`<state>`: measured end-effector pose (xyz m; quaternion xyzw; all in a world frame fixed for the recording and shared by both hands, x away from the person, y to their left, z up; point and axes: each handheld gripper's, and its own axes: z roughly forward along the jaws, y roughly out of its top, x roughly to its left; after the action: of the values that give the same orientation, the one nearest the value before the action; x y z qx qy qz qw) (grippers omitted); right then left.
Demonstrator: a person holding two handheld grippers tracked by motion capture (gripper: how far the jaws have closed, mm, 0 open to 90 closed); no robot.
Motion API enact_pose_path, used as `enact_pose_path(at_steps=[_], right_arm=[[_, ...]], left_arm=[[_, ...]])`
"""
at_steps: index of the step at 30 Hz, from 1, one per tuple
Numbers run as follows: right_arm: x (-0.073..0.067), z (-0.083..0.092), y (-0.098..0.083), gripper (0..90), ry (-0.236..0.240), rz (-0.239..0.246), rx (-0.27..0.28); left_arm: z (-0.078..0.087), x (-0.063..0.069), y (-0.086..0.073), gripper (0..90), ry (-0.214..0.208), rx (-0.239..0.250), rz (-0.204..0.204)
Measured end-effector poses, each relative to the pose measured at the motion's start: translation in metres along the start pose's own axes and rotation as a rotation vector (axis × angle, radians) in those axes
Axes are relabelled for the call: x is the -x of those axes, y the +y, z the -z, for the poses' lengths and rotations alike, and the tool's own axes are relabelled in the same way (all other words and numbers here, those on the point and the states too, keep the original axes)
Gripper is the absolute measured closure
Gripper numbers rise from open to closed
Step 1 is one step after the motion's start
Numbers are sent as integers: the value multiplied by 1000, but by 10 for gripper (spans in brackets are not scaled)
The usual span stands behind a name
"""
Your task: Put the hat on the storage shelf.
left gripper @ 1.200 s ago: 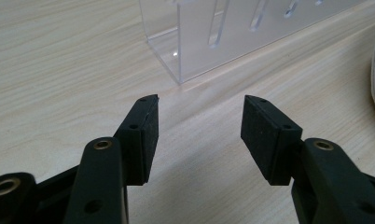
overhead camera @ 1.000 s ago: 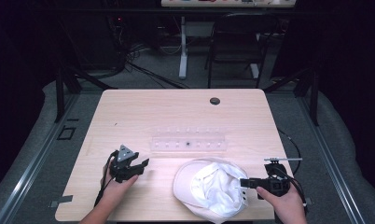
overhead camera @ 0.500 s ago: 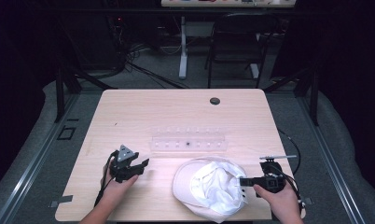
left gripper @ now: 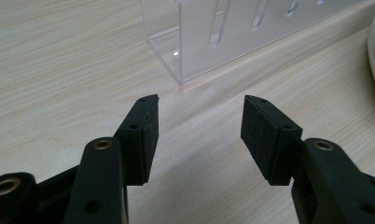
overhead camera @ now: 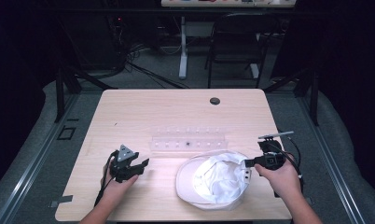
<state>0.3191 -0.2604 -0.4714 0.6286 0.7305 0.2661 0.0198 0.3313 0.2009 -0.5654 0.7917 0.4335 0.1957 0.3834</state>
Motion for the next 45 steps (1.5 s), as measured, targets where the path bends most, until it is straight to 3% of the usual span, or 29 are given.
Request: enact_pose_path(at_steps=[4,7,11,15,17,23,27,33,36,37,40,42,44,45], right_arm=[[-12,-1,13,848,-165,109,-67],[-19,-3,19,847,-224,149,-83],[-19,-5,23,829,-199,125,-91],[-14,-5,23,752,-158,77,-99],[-10,-5,20,719,-122,40,-102],[0,-8,11,634,-95,-4,-121],[6,-10,5,599,-35,-69,-130],[14,-15,2,587,48,-137,-150],[14,-21,0,586,67,-166,-151],[16,-21,1,589,70,-145,-186],[14,-23,0,594,101,-187,-168],[17,-20,0,594,132,-176,-180],[14,-17,1,584,167,-212,-145],[15,-14,1,584,177,-198,-146]], left_arm=[[0,0,0,471,-1,-1,-3],[0,0,0,471,-1,-1,-3],[0,0,0,471,-1,1,-2],[0,0,0,472,-1,2,-1],[0,0,0,471,-1,1,-2],[0,0,0,471,1,-1,-4],[0,0,0,471,2,-3,-5],[0,0,0,471,4,0,-4],[0,0,0,471,3,-2,-6],[0,0,0,471,3,-2,-5],[0,0,0,471,3,-1,-5],[0,0,0,471,3,-1,-4],[0,0,0,471,4,-1,-4],[0,0,0,471,4,-1,-5]])
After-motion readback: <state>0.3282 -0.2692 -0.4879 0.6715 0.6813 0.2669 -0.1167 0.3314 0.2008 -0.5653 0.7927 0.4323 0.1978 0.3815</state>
